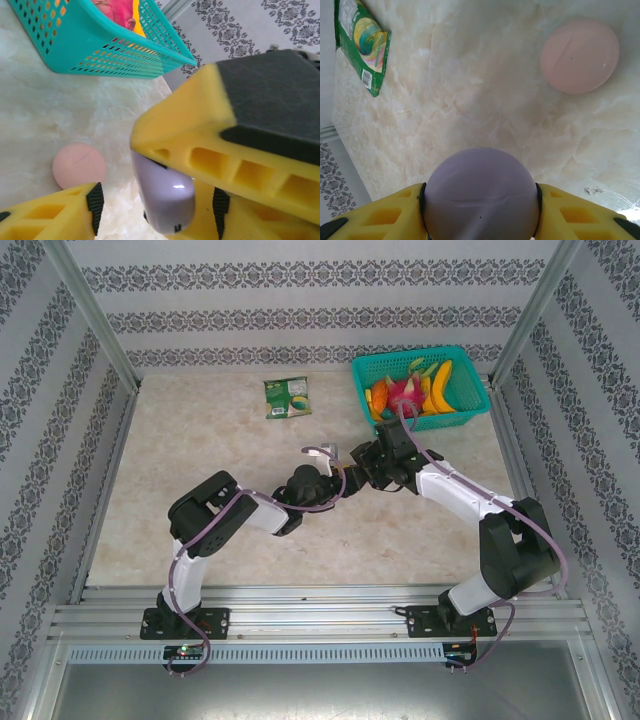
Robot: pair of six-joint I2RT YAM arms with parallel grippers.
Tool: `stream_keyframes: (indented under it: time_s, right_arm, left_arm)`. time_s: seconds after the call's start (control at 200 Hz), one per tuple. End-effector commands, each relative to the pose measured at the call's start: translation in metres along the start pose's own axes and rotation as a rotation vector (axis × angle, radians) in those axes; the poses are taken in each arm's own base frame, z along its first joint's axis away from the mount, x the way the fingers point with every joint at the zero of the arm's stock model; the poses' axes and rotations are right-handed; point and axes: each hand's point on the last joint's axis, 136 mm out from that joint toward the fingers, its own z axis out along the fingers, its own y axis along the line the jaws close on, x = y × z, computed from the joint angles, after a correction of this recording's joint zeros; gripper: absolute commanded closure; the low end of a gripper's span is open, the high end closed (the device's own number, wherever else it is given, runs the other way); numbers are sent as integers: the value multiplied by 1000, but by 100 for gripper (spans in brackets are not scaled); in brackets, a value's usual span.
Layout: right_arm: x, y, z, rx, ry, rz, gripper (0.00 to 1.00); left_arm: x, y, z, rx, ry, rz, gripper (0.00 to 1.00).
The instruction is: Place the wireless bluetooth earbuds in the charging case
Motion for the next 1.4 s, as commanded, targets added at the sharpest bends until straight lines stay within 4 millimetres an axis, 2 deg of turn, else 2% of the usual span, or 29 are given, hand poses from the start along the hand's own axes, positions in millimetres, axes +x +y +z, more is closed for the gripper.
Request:
stream_keyframes:
  time_s: [0.0,0.375,0.864,1.029,1.184,1.254,1.399]
  right_arm:
    - [-2,2,-9,-30,2,27,62]
    - [-2,-2,-11,-32,4,36,62]
    - [-5,-2,-16,-45,-5,44,61]
    - [-9,0,-22,-56,-16,45,53]
    - [-19,5,-30,-80,-36,45,34]
    - [-27,11,-38,-104,-51,38,27]
    - [-44,22,-61,-154,-98,15,21]
  left_arm:
    - [-5,-9,6,34,-49,-10,43]
    - [-11,-7,15,28,-83,-30,53]
    - [-12,-6,20,36,-92,-54,81]
    - [-12,-10,17,43,-84,-51,89]
    - [-15,-14,13,44,-80,-39,91]
    - [-16,-16,11,46,-73,-33,92]
    - [-18,-19,5,62,-47,-29,93]
